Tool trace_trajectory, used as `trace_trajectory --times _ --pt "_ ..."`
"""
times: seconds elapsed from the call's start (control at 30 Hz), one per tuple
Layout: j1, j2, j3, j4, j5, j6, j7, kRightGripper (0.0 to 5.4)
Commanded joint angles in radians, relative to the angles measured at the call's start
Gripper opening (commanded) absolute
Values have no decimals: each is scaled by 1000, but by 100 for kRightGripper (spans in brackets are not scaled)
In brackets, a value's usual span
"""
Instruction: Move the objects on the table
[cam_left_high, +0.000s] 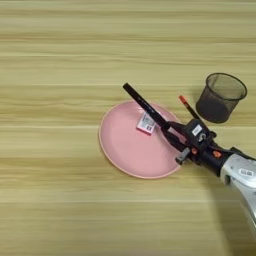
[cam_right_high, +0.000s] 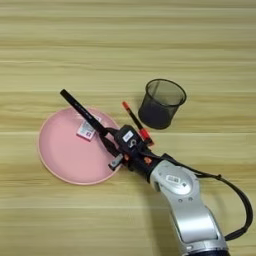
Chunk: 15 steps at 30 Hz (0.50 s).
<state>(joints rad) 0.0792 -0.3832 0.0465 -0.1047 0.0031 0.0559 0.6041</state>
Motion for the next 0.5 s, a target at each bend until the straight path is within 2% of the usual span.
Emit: trace_trajectory --times 0.03,0.5 --pt "-61 -24 -37 -64 20 -23 -19 100" --pt "-99 -61 -128 -61 30 -24 -33 100"
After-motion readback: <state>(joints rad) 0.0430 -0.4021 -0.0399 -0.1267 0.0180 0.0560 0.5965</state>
